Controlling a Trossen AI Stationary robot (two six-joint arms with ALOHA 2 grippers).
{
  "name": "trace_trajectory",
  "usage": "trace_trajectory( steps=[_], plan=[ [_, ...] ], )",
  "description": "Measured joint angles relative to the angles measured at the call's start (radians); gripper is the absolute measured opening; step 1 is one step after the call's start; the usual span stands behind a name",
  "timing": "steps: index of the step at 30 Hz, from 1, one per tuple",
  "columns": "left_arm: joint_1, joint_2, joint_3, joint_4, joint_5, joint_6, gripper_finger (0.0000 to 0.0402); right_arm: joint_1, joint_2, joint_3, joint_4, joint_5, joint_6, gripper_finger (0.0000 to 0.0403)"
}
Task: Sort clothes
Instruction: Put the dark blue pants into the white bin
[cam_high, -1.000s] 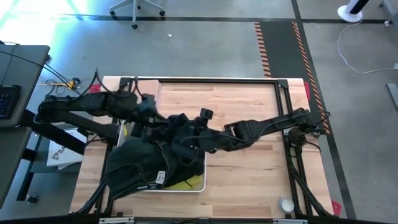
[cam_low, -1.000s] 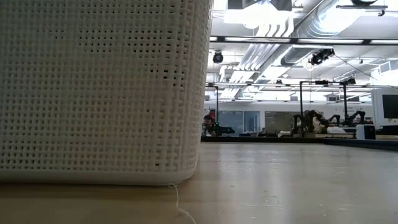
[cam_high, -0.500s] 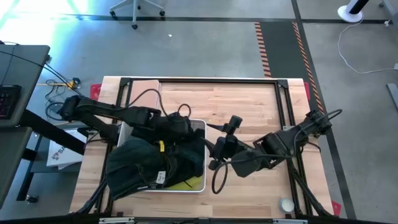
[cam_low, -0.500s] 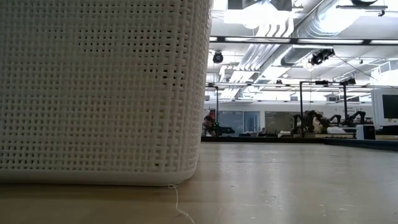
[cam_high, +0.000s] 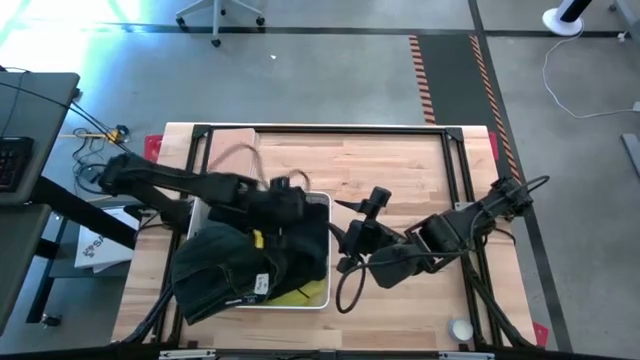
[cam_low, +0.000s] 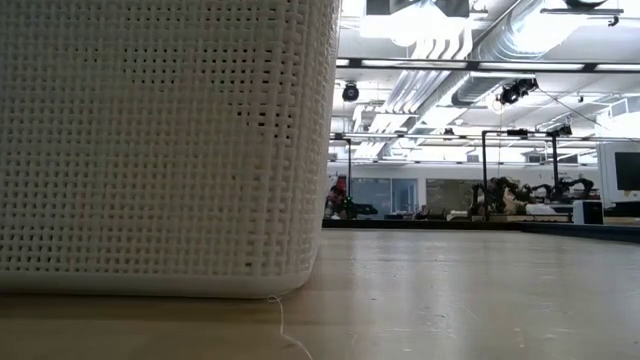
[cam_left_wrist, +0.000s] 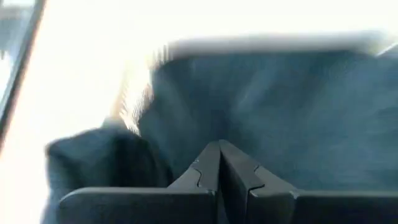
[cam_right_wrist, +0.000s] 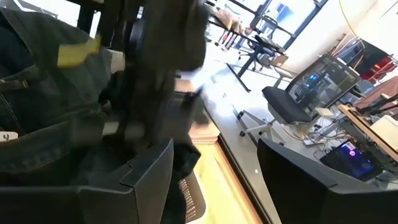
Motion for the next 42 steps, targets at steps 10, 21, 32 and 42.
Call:
trace_trajectory(
  steps=[10, 21, 32, 42],
  plan=[
    [-0.117, -0.242, 0.118, -0.035, 0.300, 0.015, 0.0000, 0.000, 0.000, 0.000, -0.010, 0.015, 0.004, 0.0231],
    [-0.277, -0.298, 0.060, -0.607, 0.292, -0.536, 0.0000, -0.002, 0.000, 0.000, -0.010, 0.015, 0.005, 0.0231],
    [-0.225, -0.300, -0.396, -0.344, 0.451, -0.542, 0.0000, -0.002, 0.001, 0.000, -0.010, 0.014, 0.005, 0.0231],
    [-0.168, -0.309, -0.515, -0.330, 0.458, -0.514, 0.0000, -0.007, 0.001, 0.000, -0.010, 0.006, 0.003, 0.0231]
  ],
)
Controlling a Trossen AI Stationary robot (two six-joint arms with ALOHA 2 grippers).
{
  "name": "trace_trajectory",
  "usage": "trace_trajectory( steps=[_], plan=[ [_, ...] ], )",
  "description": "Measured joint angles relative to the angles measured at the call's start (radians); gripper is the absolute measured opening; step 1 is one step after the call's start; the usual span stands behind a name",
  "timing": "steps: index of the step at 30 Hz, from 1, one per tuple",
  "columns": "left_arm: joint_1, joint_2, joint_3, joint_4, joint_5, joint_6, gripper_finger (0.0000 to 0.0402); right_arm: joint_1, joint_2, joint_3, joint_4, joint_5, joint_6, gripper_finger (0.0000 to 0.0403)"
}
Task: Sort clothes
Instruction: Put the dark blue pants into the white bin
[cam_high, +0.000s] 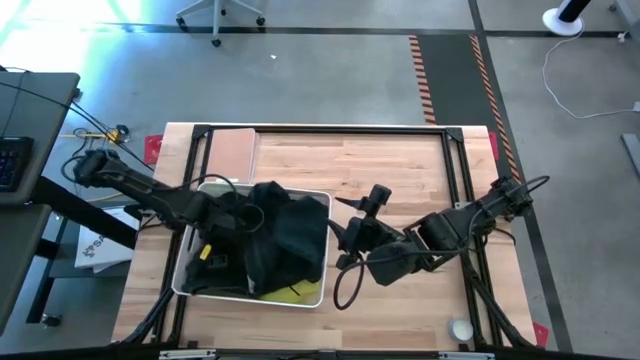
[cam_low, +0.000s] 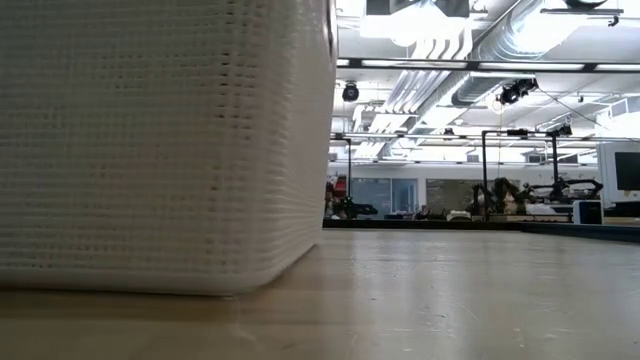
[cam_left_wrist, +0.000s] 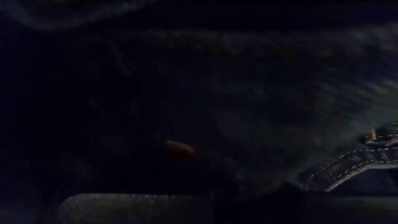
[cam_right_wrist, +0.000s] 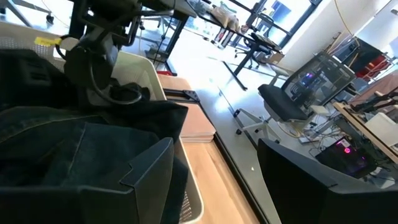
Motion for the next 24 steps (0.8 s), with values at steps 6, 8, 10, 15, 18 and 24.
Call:
trace_trajectory(
  steps=[6, 8, 10, 15, 18, 24],
  plan=[
    [0.000, -0.033, 0.208, -0.123, -0.096, -0.020, 0.0000, 0.000, 0.000, 0.000, 0.000, 0.000, -0.002, 0.0231],
    [-0.001, -0.041, 0.278, -0.102, -0.116, -0.033, 0.0000, 0.000, 0.000, 0.000, 0.000, -0.003, -0.002, 0.0231],
    [-0.002, -0.043, 0.334, -0.043, -0.129, -0.020, 0.0000, 0.000, 0.000, 0.000, 0.000, -0.010, -0.002, 0.0231],
    [-0.001, -0.040, 0.373, 0.277, -0.245, 0.164, 0.0000, 0.000, 0.000, 0.000, 0.000, -0.011, -0.002, 0.0231],
    [0.026, -0.015, 0.375, 0.404, -0.344, 0.282, 0.0000, 0.000, 0.000, 0.000, 0.000, -0.011, -0.001, 0.0231],
    [0.113, 0.090, 0.374, 0.403, -0.660, 0.326, 0.0000, 0.000, 0.000, 0.000, 0.000, -0.011, 0.001, 0.0231]
  ],
)
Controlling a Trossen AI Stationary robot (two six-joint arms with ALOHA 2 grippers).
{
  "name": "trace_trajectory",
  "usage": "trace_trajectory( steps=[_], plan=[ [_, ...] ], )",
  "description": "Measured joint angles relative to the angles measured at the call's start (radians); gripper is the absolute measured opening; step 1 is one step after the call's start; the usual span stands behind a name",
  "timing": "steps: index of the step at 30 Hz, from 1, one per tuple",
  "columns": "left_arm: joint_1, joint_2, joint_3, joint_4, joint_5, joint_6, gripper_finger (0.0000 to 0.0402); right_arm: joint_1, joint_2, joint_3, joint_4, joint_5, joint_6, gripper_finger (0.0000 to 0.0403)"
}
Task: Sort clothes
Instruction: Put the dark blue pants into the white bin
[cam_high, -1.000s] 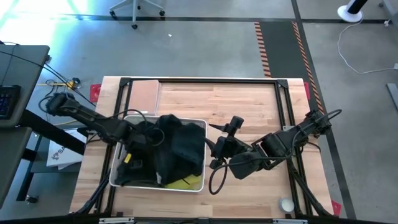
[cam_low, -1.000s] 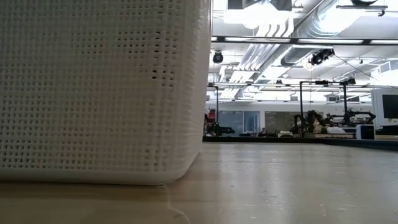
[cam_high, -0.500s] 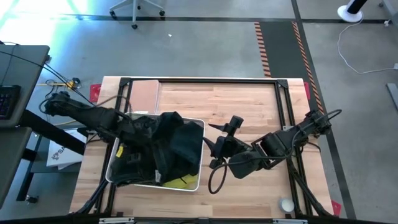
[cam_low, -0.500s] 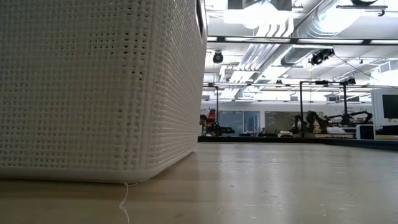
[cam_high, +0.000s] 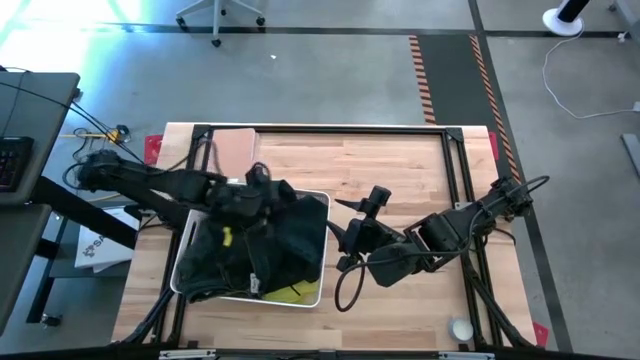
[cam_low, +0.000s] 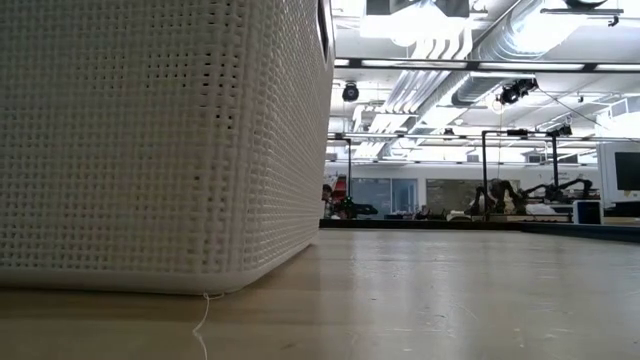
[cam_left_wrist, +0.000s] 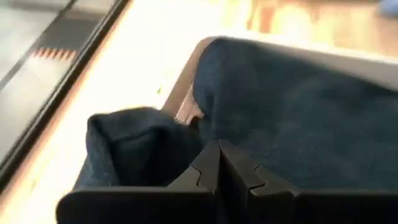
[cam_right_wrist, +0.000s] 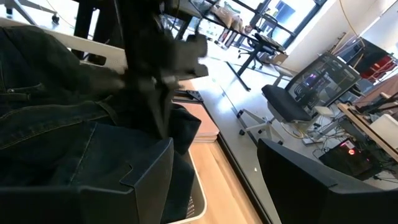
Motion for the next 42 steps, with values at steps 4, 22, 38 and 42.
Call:
trace_trajectory(
  steps=[4, 22, 38, 42],
  plan=[
    [0.019, 0.093, -0.020, 0.000, 0.121, -0.018, 0.0000, 0.000, 0.000, 0.000, 0.000, 0.000, 0.000, 0.0231],
    [0.070, 0.151, -0.179, 0.049, 0.283, -0.012, 0.0000, 0.000, 0.000, 0.000, -0.045, -0.006, 0.052, 0.0231],
    [-0.093, -0.203, -0.214, -0.095, 0.215, -0.357, 0.0000, -0.005, 0.004, 0.000, -0.158, -0.043, 0.169, 0.0231],
    [-0.133, -0.203, -0.306, -0.089, 0.202, -0.488, 0.0000, -0.021, 0.013, 0.000, -0.174, -0.106, 0.194, 0.0231]
  ],
)
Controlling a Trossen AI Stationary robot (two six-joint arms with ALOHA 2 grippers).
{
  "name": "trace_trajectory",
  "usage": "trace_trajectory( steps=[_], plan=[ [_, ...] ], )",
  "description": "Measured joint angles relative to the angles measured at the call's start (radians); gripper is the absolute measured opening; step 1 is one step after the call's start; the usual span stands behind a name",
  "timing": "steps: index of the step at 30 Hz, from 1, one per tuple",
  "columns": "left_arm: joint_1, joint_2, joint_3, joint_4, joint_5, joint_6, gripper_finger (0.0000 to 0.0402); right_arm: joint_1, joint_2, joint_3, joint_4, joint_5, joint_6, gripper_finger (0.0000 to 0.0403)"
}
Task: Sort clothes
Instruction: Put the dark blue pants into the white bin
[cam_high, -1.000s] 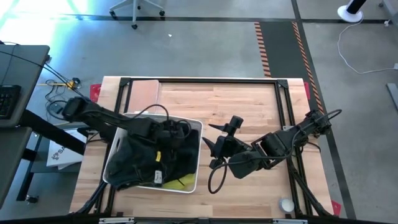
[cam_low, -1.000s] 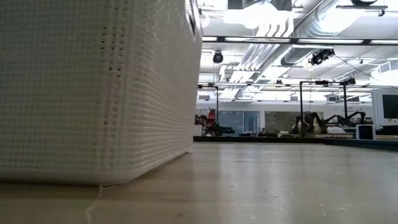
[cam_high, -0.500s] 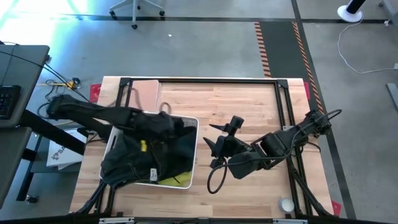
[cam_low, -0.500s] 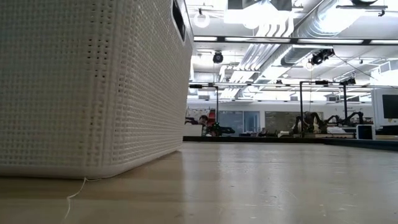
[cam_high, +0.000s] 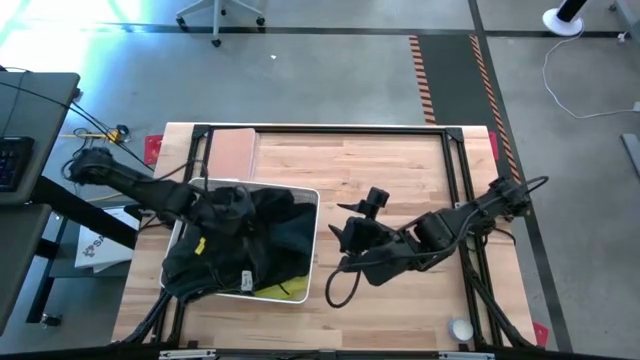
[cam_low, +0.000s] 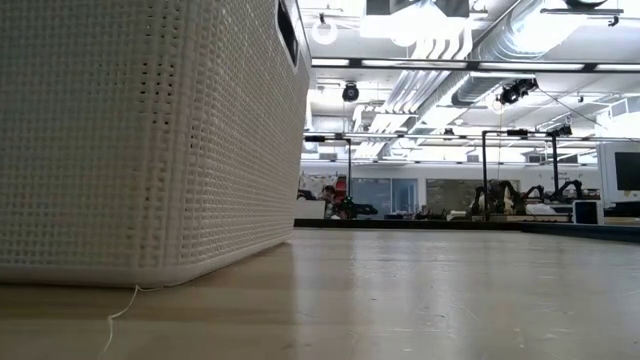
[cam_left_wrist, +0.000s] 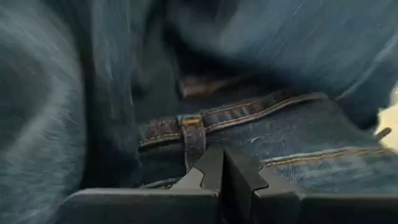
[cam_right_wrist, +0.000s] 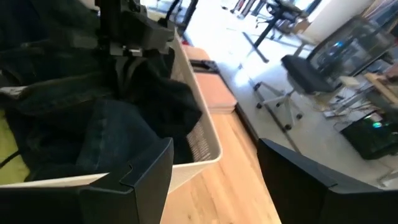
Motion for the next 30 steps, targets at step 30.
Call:
trace_trajectory(
  steps=[30],
  plan=[
    [-0.535, 0.185, -0.046, 0.368, -0.297, -0.867, 0.0000, -0.011, 0.002, 0.000, 0.002, 0.019, -0.042, 0.0231]
  ],
)
